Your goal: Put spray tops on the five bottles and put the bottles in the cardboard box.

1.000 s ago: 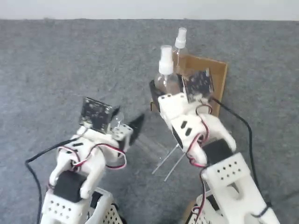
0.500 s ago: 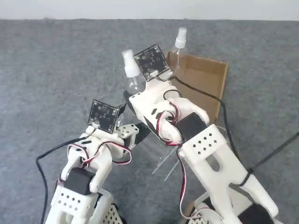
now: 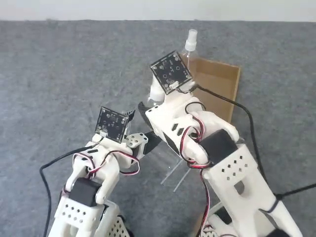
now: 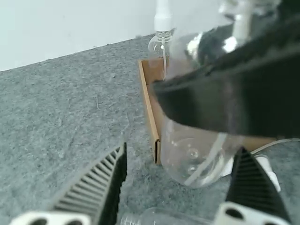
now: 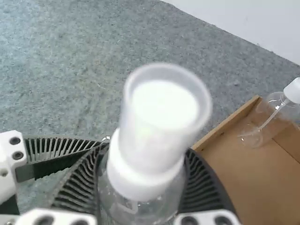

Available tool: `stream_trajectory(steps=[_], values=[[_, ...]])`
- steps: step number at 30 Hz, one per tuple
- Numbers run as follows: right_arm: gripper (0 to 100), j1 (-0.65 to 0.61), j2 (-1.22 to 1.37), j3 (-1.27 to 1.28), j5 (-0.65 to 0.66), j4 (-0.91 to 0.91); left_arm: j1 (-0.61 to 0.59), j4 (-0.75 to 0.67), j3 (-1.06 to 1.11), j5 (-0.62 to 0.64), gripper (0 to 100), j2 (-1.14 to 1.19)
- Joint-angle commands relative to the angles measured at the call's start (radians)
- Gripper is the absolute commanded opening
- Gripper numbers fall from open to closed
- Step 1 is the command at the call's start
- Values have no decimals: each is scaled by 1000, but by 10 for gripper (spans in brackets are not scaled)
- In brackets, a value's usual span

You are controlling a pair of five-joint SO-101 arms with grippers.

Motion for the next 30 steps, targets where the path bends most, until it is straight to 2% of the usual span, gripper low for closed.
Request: stream_trajectory(steps=[1,5,10,16,24,28,30], values=[[6,91,-48,-63,17,15,-14,-26,-7,-2,323,-12],[6,228,-45,-68,21,-28,-12,-26,-7,-2,323,-12],[6,369,-30,-69,98,-76,-12,-35,5,-3,323,-12],[6,499,130,-74,101,-213,-14,-89,39,-6,313,-12],[6,556,421,-172,95,-398,-20,-89,39,-6,151,-12],[6,556,567,-244,94,-456,-21,-89,41,-6,9,-12],[6,567,630,-276,94,-486,-21,-89,41,-6,17,-12]])
